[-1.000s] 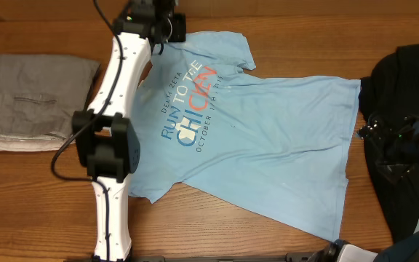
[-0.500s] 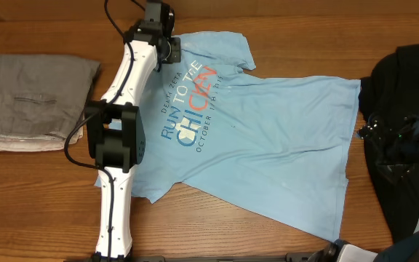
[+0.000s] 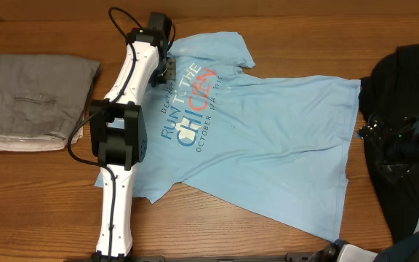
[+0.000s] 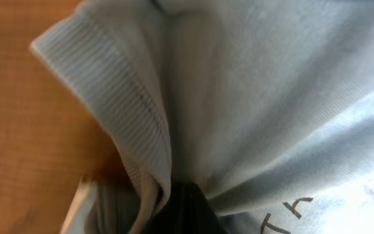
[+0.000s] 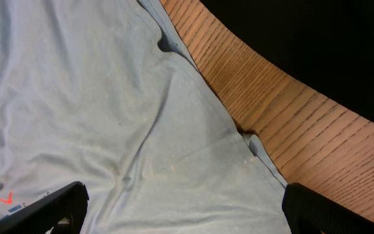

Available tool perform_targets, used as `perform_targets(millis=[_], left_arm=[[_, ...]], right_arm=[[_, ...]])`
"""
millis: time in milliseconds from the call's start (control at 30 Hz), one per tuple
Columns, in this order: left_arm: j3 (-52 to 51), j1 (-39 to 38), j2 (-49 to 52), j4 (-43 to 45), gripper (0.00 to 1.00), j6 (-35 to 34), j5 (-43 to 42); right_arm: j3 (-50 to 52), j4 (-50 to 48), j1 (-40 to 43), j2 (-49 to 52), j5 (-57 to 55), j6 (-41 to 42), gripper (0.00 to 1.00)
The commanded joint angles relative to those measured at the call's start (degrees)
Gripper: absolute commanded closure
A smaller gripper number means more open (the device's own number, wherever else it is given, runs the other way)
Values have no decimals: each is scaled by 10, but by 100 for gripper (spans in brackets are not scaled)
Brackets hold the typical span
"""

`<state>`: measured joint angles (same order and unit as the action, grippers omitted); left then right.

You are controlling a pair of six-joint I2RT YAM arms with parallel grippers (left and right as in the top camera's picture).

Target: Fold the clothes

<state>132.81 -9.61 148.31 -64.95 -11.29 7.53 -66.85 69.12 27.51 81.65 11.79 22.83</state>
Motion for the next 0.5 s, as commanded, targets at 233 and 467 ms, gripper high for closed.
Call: perform_targets(millis=[233,467], left_arm=[[-14,3,18,-153,96,-70,30],[-14,1,-41,-190,96,-72,30]], right_arm=[[-9,-1,2,-3,3,-3,0],[-9,-1,2,-3,3,-3,0]])
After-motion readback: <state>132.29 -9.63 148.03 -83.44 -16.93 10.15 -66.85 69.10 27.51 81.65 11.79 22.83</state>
